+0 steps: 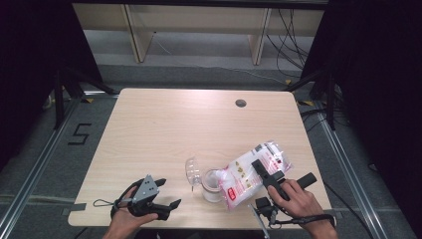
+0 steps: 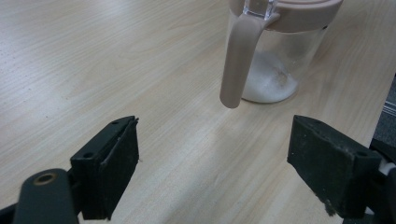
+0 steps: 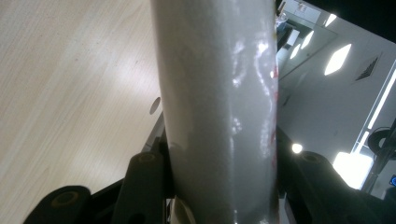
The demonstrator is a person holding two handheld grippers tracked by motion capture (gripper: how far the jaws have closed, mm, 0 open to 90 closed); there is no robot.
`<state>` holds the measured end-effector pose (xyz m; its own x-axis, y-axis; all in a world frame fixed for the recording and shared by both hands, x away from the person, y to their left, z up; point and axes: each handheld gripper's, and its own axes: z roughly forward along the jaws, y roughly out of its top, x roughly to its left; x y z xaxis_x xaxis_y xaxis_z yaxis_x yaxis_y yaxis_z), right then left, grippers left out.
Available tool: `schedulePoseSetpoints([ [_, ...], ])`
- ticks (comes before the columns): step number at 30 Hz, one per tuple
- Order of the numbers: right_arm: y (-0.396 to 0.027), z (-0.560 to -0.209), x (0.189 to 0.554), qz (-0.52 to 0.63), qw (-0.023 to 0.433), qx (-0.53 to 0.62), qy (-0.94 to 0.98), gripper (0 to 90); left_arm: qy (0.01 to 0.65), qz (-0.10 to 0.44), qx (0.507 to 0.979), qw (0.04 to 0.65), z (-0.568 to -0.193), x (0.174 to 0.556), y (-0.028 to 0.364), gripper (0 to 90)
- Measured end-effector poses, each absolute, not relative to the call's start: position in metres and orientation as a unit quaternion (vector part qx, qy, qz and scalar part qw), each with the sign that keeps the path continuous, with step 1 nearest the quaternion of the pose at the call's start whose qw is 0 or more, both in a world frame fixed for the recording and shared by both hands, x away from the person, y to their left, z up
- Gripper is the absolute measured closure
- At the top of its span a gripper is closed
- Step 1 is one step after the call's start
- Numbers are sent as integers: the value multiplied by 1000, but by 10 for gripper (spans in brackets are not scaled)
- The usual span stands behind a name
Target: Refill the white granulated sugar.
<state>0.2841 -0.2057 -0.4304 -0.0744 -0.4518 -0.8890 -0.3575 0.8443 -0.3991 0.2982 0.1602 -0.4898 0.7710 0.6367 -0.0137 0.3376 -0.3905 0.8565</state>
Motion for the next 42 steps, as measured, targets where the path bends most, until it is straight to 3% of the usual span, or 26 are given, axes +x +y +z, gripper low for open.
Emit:
schedulePoseSetpoints([
  [42, -205, -428, 285, -40, 620, -291, 727, 657, 298, 161, 818, 465, -490, 298, 160, 162],
])
